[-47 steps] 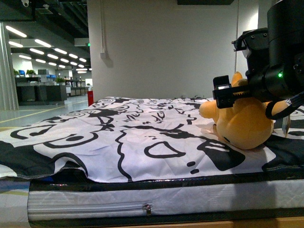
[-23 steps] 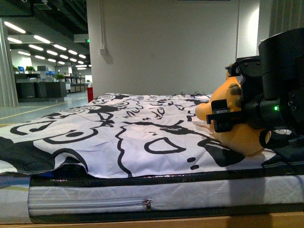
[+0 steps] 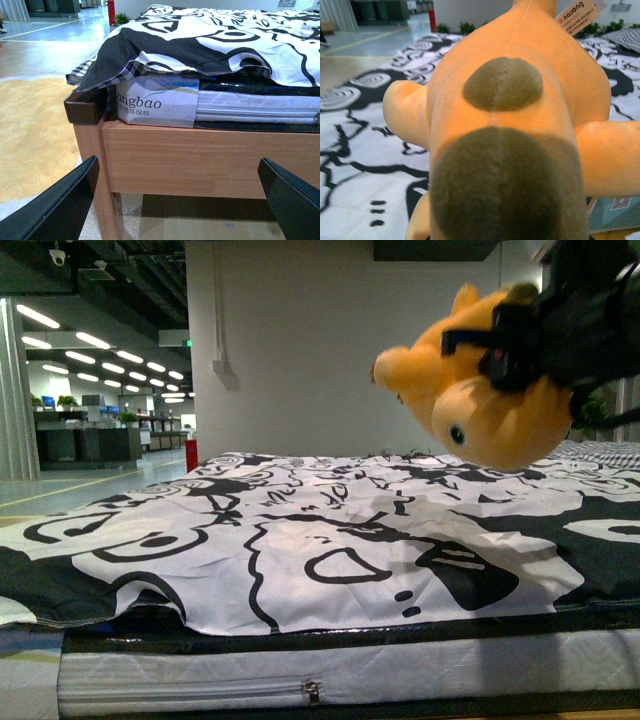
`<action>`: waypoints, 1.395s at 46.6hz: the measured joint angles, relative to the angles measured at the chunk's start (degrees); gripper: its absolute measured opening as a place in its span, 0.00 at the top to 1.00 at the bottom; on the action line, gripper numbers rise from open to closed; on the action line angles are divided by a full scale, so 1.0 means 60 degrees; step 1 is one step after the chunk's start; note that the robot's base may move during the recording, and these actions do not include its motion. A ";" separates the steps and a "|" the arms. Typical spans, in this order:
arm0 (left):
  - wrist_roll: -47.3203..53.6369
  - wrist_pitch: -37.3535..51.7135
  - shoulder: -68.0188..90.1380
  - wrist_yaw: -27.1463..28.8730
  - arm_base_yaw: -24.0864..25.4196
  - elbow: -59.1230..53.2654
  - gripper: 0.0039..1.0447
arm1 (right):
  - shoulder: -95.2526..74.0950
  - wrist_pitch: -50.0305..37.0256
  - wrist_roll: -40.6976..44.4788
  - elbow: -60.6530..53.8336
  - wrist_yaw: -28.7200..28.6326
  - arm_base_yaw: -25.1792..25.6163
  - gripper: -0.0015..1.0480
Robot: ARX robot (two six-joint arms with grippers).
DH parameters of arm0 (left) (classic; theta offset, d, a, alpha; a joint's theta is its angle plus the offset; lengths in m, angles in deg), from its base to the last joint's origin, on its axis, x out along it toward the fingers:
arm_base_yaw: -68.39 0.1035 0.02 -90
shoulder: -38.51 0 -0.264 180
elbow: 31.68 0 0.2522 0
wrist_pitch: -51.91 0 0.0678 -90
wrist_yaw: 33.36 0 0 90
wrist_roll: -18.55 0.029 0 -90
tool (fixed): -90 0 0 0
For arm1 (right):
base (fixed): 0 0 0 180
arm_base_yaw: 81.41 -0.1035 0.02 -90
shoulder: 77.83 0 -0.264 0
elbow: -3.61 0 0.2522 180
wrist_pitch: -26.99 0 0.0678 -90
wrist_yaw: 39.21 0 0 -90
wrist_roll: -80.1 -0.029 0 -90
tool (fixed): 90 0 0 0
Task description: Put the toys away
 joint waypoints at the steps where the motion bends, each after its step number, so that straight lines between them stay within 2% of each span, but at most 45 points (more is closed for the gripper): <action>1: 0.0000 0.0000 0.0000 0.0000 0.0000 -0.0004 0.06 | 0.0211 0.0058 -0.0040 -0.0011 -0.0164 0.0055 0.89; 19: 0.0000 0.0000 0.0000 0.0000 0.0000 -0.0004 0.06 | 0.4131 0.0696 -0.1151 -0.1752 -0.3399 0.1650 0.91; 28: 0.0000 0.0000 0.0000 0.0000 0.0000 -0.0004 0.06 | 0.7384 0.0492 -0.1953 -0.4488 -0.5778 0.3100 0.91; 39: 0.0000 0.0000 0.0000 0.0000 0.0000 -0.0004 0.06 | 1.1147 0.0670 -0.3013 -0.7970 -0.7144 0.4892 0.91; 45: 0.0000 0.0000 0.0000 0.0000 0.0000 0.0000 0.06 | 1.1996 0.0907 -0.3053 -0.8783 -0.6714 0.4717 0.91; 50: 0.0000 0.0000 0.0000 0.0000 0.0000 0.0000 0.06 | 1.2378 0.1067 -0.2929 -0.9275 -0.5923 0.4091 0.91; 65: 0.0000 0.0000 0.0000 0.0004 0.0000 0.0000 0.06 | 1.3508 0.1220 -0.1861 -1.0870 -0.2539 0.0943 0.91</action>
